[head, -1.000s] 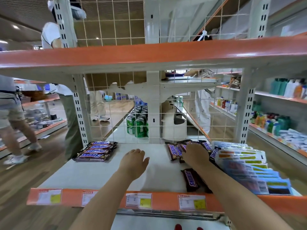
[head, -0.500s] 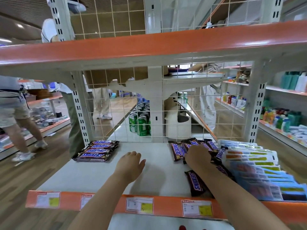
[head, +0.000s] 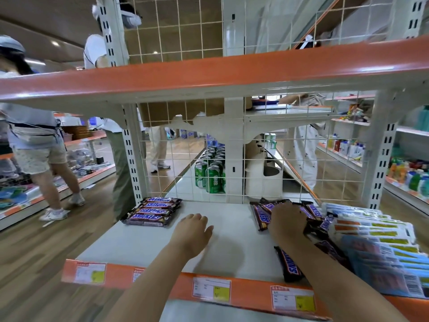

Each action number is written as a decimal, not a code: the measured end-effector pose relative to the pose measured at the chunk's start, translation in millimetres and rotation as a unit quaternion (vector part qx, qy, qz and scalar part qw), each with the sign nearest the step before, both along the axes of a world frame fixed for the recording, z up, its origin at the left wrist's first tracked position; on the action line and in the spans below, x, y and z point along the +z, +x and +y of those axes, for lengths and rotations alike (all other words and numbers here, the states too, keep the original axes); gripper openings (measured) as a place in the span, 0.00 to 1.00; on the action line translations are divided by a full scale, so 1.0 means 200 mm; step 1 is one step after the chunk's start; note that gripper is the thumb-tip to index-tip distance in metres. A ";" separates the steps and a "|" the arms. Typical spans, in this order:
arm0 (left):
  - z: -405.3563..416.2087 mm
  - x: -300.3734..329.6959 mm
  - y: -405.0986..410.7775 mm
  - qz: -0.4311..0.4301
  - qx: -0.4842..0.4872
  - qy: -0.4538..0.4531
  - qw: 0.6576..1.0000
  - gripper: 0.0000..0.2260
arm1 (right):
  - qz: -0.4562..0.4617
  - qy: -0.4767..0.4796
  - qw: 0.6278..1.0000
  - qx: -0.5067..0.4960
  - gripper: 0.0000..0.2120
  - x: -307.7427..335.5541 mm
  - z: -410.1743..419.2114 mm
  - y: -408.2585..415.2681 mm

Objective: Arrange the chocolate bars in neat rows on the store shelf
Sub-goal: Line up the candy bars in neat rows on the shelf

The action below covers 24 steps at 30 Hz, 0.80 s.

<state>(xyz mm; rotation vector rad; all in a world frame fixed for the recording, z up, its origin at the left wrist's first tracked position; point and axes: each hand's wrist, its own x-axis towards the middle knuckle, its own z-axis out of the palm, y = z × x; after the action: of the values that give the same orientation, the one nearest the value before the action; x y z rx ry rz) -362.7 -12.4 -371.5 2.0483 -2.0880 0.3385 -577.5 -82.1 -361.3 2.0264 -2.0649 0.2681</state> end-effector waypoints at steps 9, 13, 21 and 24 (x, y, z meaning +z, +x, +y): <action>0.12 0.07 0.11 -0.068 -0.021 -0.126 0.989 0.19 | 0.086 -0.246 0.937 0.233 0.23 0.09 0.10 0.18; 0.17 0.08 0.21 -0.112 -0.019 -0.188 0.976 0.27 | 0.109 -0.289 0.901 0.306 0.20 0.08 0.17 0.30; 0.37 0.14 0.39 -0.125 -0.009 -0.230 0.965 0.31 | 0.108 -0.348 0.842 0.397 0.18 0.10 0.33 0.59; 0.43 0.16 0.46 -0.132 -0.001 -0.229 0.964 0.26 | 0.103 -0.357 0.823 0.430 0.18 0.11 0.39 0.69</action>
<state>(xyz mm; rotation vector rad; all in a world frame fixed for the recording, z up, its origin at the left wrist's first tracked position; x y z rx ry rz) -271.2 74.0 -340.2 1.7983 -1.9078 1.0379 -439.9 -3.3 -340.3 2.1485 -0.6077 0.7835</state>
